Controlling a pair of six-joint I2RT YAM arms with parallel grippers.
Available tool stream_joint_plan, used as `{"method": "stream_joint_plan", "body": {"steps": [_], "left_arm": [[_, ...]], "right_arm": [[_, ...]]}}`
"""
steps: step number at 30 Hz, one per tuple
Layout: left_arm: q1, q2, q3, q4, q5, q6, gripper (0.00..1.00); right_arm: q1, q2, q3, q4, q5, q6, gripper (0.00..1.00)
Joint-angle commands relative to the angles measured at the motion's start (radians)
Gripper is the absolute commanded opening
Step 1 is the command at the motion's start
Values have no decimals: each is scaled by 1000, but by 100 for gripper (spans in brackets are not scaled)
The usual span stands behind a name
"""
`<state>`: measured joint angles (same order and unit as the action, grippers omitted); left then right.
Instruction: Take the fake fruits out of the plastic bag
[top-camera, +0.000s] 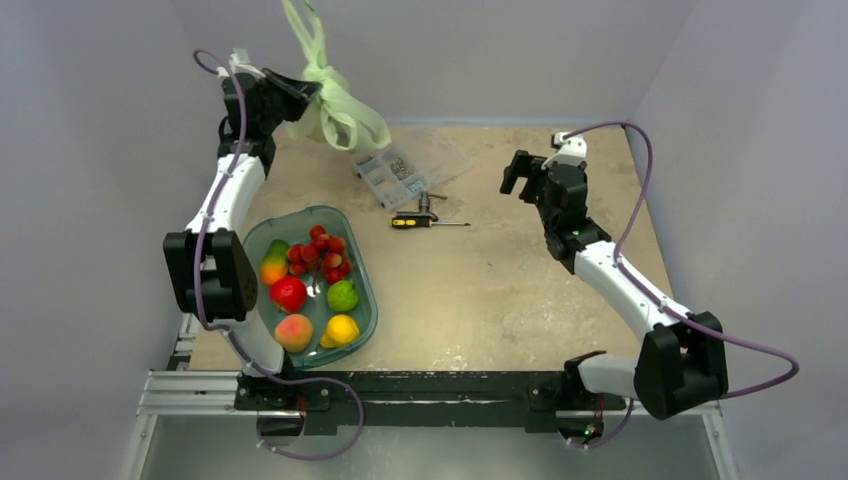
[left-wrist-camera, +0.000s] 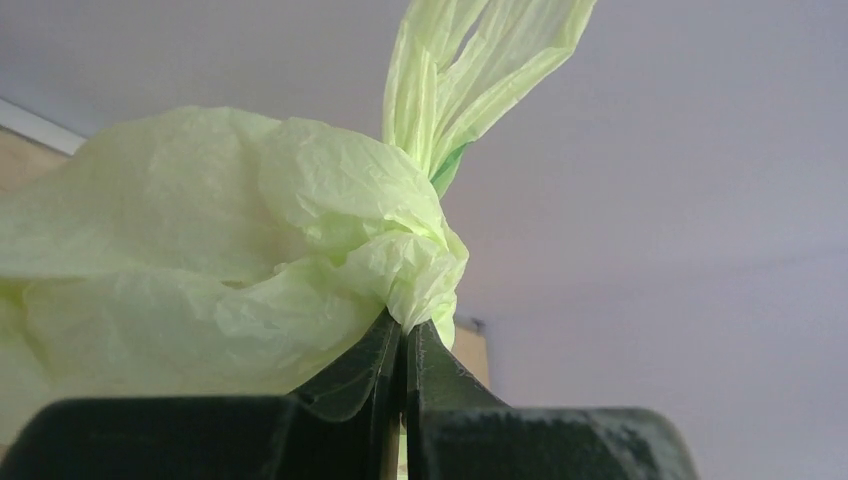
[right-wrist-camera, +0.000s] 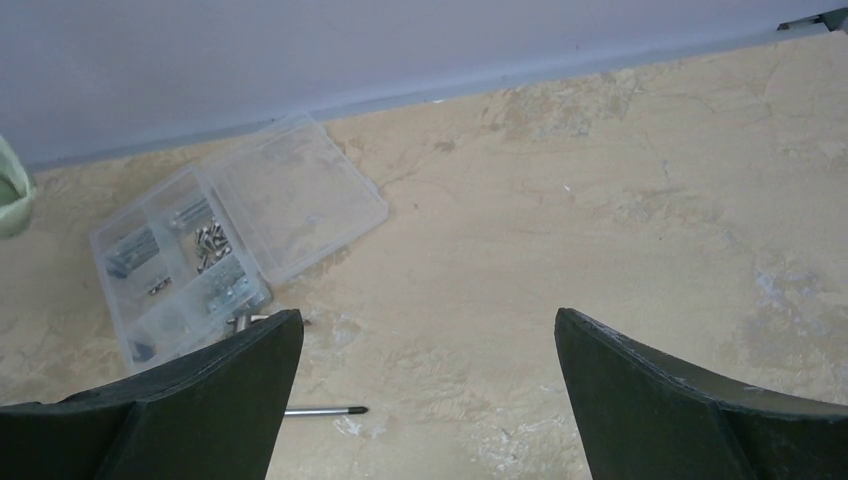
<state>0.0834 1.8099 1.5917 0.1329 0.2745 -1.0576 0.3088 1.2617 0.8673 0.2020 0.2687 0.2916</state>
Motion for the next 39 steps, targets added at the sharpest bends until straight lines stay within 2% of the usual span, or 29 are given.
{"method": "stream_joint_plan", "body": {"steps": [1, 7, 12, 17, 21, 22, 26, 29, 32, 35, 39], "left_arm": [[-149, -129, -92, -36, 150, -4, 0], [-413, -193, -143, -177, 195, 132, 0], [-571, -228, -256, -161, 177, 204, 0], [-687, -213, -259, -268, 196, 364, 0], [-711, -218, -313, -292, 217, 455, 0], [-714, -214, -312, -308, 241, 467, 4], [-732, -220, -303, -355, 271, 534, 36], [-732, -253, -293, -396, 290, 577, 52], [-733, -312, -279, -450, 236, 664, 58], [-733, -365, -274, -488, 156, 748, 60], [-732, -406, -265, -527, 75, 816, 57]], "right_arm": [[4, -47, 9, -14, 48, 43, 99], [3, -63, 82, -207, -17, 112, 99], [3, -151, 45, -381, -17, 130, 99], [12, -219, 43, -513, -134, 102, 99], [70, -284, 9, -533, -220, 108, 99], [98, -286, 14, -548, -223, 111, 99], [213, -259, 52, -624, -207, 144, 99], [287, -264, 64, -646, -190, 184, 98], [328, -272, 64, -651, -194, 211, 92], [342, -275, 54, -638, -160, 223, 88], [342, -255, 81, -693, 60, 264, 84]]}}
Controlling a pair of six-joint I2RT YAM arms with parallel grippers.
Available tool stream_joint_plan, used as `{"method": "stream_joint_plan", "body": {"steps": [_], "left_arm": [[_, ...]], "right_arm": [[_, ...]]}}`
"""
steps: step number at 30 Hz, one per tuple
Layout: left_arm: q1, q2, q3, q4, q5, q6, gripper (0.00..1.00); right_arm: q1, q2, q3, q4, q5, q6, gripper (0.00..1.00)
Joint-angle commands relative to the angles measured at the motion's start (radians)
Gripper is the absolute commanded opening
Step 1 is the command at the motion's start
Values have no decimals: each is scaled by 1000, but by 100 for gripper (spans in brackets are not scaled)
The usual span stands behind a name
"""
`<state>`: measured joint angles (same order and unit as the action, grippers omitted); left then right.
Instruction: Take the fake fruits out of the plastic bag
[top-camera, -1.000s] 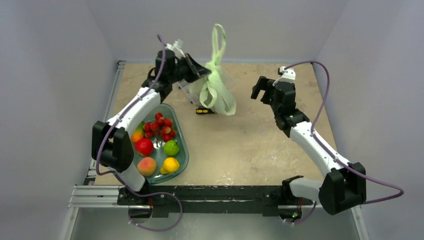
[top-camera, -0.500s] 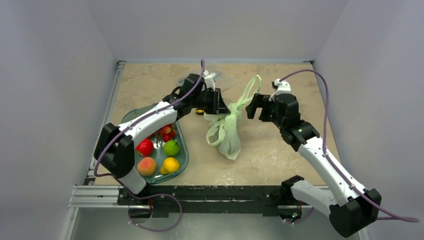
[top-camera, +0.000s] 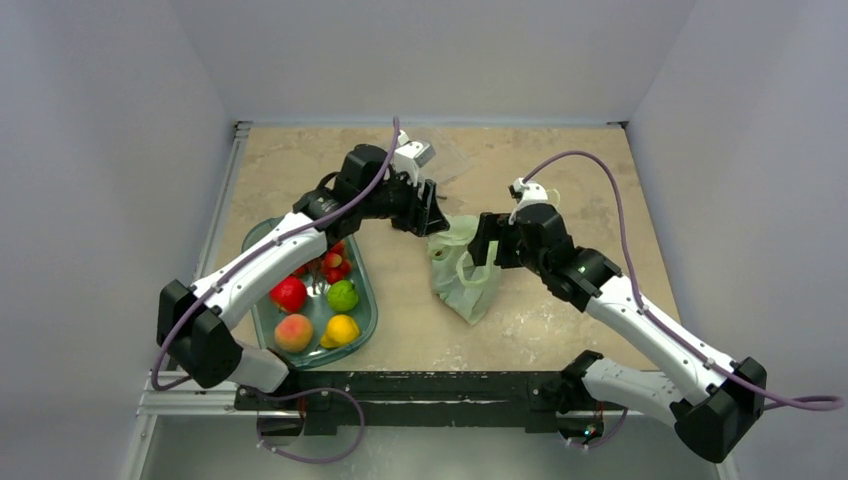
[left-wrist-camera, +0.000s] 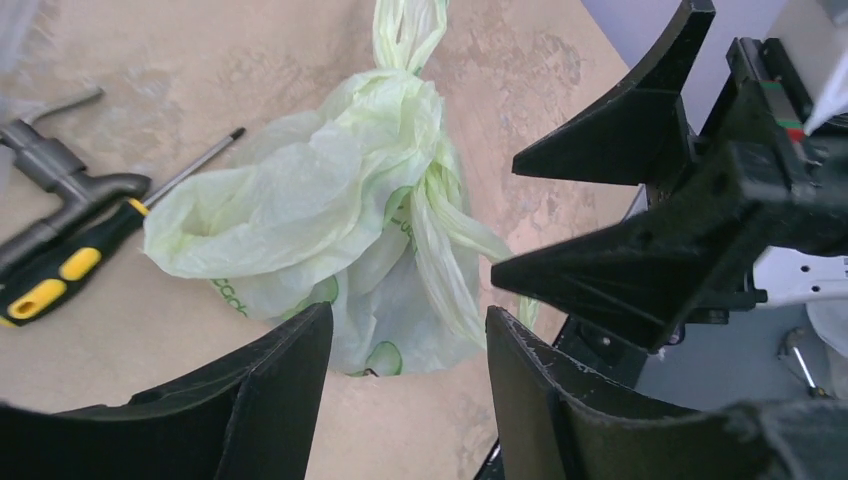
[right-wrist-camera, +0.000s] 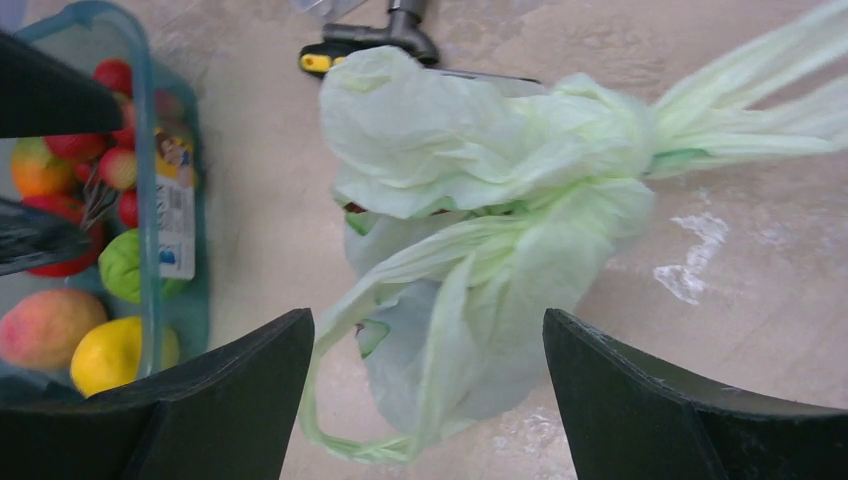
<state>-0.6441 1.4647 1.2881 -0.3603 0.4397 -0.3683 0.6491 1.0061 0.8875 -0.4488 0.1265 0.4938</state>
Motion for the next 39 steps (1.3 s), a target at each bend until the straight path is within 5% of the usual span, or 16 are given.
{"method": "stream_joint_plan", "body": {"steps": [1, 5, 16, 25, 29, 32, 35, 39], "left_arm": [[-6, -69, 38, -33, -97, 132, 57], [-5, -87, 28, -10, -58, 109, 56], [-9, -60, 0, 47, 47, 39, 59], [-16, -22, 12, 34, 29, 87, 60], [-16, -10, 14, 35, 38, 89, 60], [-16, 3, 14, 38, 42, 99, 59], [-15, 8, 15, 39, 29, 111, 60], [-16, 8, 7, 48, 9, 119, 60]], "right_arm": [[2, 4, 66, -69, 262, 111, 83], [-7, -23, 14, -25, 365, 182, 83], [-163, -19, -189, 278, 68, 128, 60], [-166, 59, -223, 435, 5, 70, 59], [-166, 59, -235, 482, -4, -6, 34], [-166, 45, -245, 508, 7, -76, 25], [-165, 50, -252, 539, -75, -122, 1], [-162, 53, -244, 546, -167, -153, 0]]}}
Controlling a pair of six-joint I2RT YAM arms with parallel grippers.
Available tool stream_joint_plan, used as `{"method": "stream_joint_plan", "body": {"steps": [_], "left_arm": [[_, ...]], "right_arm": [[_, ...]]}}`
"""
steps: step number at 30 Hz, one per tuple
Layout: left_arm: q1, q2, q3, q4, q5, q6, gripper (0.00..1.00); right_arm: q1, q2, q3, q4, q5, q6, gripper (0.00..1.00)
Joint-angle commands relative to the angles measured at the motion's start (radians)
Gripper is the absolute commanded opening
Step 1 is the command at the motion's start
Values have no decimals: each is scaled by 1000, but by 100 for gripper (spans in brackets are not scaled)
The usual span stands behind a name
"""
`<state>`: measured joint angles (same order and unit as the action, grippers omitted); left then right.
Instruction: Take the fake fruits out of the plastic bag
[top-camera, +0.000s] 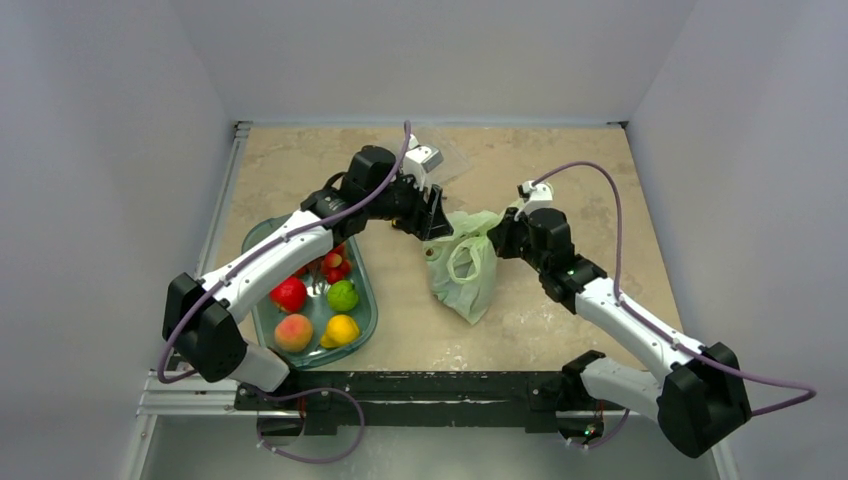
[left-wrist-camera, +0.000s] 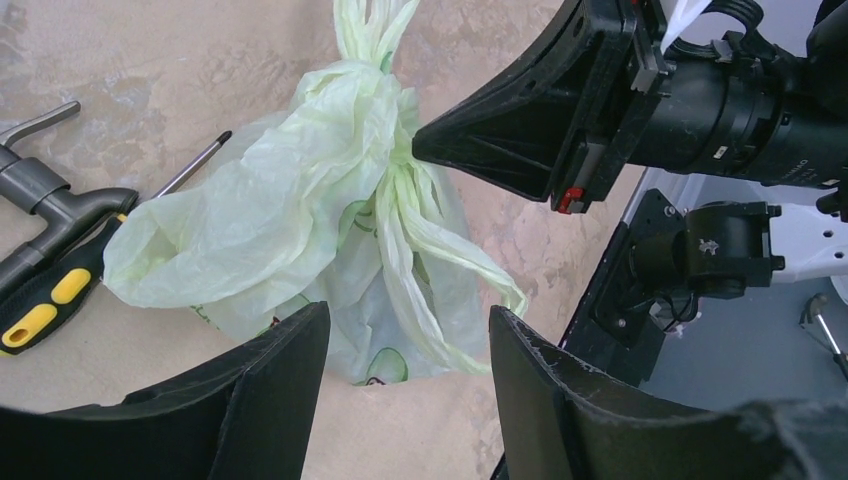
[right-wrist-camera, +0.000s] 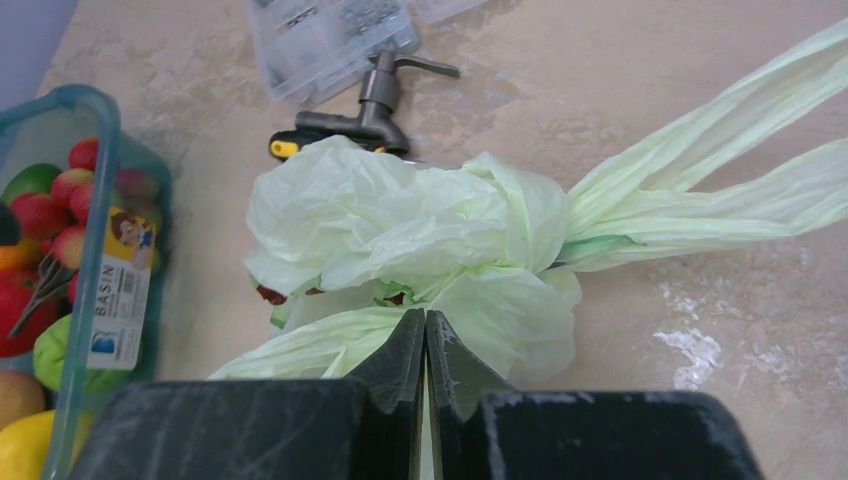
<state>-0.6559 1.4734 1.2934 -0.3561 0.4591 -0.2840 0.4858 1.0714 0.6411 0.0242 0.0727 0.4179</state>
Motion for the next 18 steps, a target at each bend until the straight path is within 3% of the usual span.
{"method": "stream_joint_plan", "body": {"steps": [1, 6, 11, 18], "left_arm": [[-4, 1, 1, 45, -14, 35, 60], [-10, 7, -19, 73, -66, 44, 60], [-10, 58, -10, 93, -33, 10, 60], [-13, 167, 30, 58, 52, -40, 57]], "right_arm": [[5, -19, -2, 80, -140, -82, 0], [69, -33, -4, 91, -296, -163, 0], [159, -23, 1, 81, -296, -183, 0], [176, -59, -20, 120, -288, -136, 0]]}}
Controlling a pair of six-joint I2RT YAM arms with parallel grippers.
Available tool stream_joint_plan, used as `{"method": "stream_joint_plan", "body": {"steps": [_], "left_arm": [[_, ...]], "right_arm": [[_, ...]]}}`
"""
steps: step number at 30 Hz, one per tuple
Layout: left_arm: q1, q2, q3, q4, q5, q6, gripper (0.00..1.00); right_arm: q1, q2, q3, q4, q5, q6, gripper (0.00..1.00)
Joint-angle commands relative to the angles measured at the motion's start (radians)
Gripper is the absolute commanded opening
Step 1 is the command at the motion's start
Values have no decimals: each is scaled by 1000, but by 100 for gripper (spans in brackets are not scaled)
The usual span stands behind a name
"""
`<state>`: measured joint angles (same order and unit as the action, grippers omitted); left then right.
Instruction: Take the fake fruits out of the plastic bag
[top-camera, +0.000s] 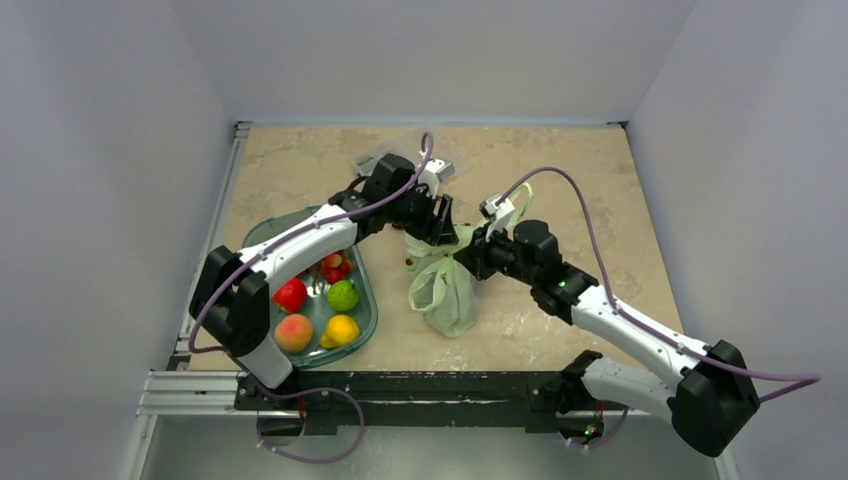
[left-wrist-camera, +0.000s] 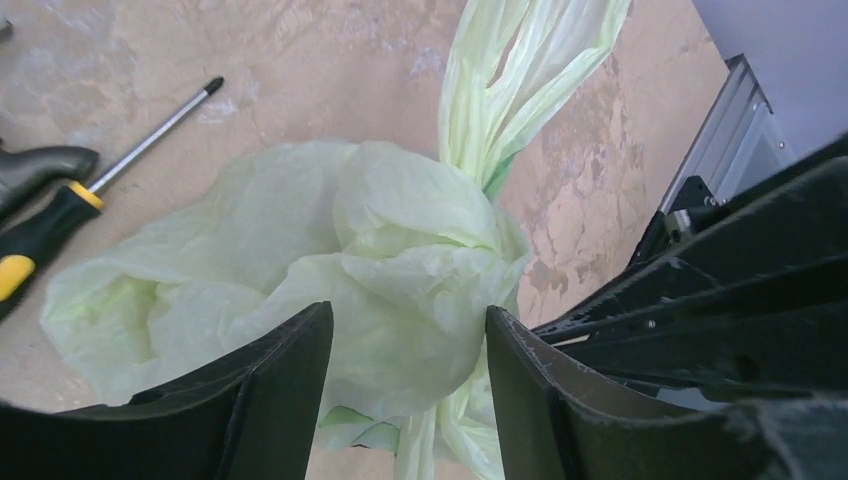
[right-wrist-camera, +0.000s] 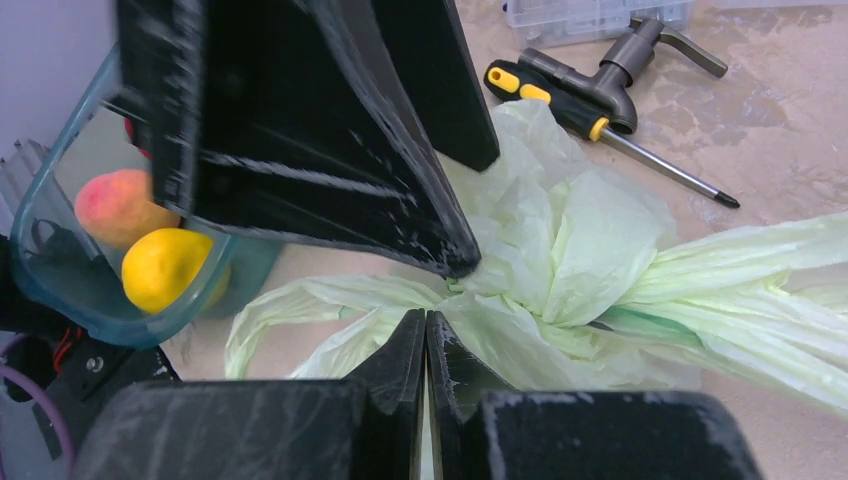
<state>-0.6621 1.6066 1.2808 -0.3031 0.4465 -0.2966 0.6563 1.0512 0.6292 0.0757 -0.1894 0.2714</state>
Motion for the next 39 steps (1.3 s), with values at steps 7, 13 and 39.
{"method": "stream_joint_plan", "body": {"steps": [7, 13, 39], "left_arm": [[-8, 75, 69, -28, 85, -26, 29], [-8, 75, 74, -36, 66, -35, 0], [-8, 10, 55, -33, -7, -52, 0]], "right_arm": [[14, -45, -2, 45, -2, 37, 0], [25, -55, 60, -113, 139, 110, 0], [224, 201, 270, -379, 697, 363, 32]]}}
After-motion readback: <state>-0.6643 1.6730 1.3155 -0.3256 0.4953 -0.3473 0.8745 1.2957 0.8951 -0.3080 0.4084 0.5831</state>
